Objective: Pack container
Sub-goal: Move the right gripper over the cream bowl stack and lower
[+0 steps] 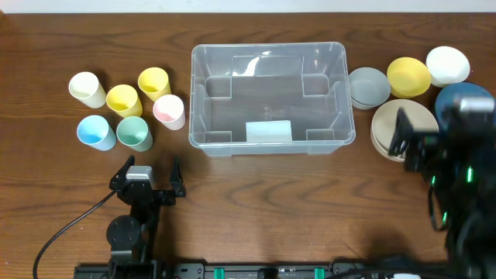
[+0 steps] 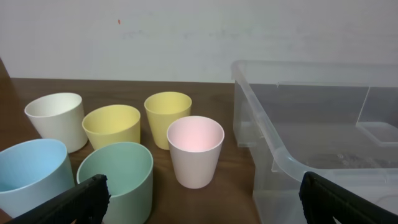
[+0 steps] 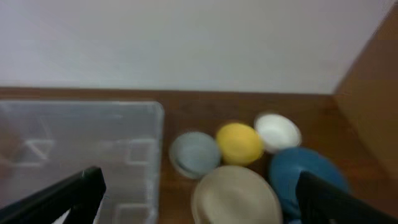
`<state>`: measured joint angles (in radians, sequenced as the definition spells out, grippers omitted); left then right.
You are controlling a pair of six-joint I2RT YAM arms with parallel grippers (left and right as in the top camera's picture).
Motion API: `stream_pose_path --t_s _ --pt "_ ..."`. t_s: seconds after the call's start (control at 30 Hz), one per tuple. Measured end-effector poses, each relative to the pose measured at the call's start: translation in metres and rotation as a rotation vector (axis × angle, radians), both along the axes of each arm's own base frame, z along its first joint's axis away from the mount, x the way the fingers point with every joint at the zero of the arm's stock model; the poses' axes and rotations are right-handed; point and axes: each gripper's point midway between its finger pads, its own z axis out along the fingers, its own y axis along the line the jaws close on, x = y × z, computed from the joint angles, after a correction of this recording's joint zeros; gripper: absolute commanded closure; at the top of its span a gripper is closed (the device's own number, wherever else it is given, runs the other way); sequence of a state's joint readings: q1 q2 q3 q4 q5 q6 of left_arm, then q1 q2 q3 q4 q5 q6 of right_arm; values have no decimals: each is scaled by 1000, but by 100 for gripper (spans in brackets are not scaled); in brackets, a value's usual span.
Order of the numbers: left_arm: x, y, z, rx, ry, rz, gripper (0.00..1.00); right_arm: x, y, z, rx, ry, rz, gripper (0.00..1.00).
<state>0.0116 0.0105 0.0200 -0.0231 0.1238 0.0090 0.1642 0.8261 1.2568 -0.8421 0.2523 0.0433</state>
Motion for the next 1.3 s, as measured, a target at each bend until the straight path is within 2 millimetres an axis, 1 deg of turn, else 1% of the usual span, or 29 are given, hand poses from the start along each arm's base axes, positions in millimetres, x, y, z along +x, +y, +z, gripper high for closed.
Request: stream_pose_path --t_s 0.07,0.1,0.17,0.27,0.33,0.4,0.43,0.47,0.53,0.67,0.7,0.73,0.8,0.9,1.1,1.2,1.3 --pt "0 0 0 0 0 0 2 13 -5 1 -27 82 -23 1" --pt "0 0 0 0 0 0 2 18 -7 -3 -38 127 -29 1" --pt "0 0 0 0 0 0 2 26 -7 -17 -49 228 -22 1" --pt "0 0 0 0 0 0 2 31 -3 -45 -39 362 5 1" --pt "0 0 0 0 0 0 2 31 -4 -61 -13 434 -8 1" --pt "0 0 0 0 0 0 2 28 -10 -69 38 468 -53 1" --pt "0 0 0 0 0 0 2 24 -15 -73 81 487 -98 1" --pt "0 0 0 0 0 0 2 19 -26 -76 130 502 -163 1" --pt "0 0 0 0 0 0 2 8 -51 -80 237 510 -316 1" --pt "0 0 0 0 0 0 2 -11 -105 -84 411 466 -602 1" --pt "0 0 0 0 0 0 2 -19 -115 -86 433 468 -657 1" --pt "0 0 0 0 0 0 2 -24 -121 -88 451 471 -695 1" --pt "0 0 0 0 0 0 2 -38 -131 -99 486 494 -771 1" --pt "0 0 0 0 0 0 2 -47 -138 -120 514 528 -826 1" --pt "0 0 0 0 0 0 2 -54 -141 -173 565 634 -857 1" --pt "0 0 0 0 0 0 2 -50 -137 -197 583 701 -807 2" --pt "0 0 0 0 0 0 2 -35 -129 -215 599 745 -680 9"
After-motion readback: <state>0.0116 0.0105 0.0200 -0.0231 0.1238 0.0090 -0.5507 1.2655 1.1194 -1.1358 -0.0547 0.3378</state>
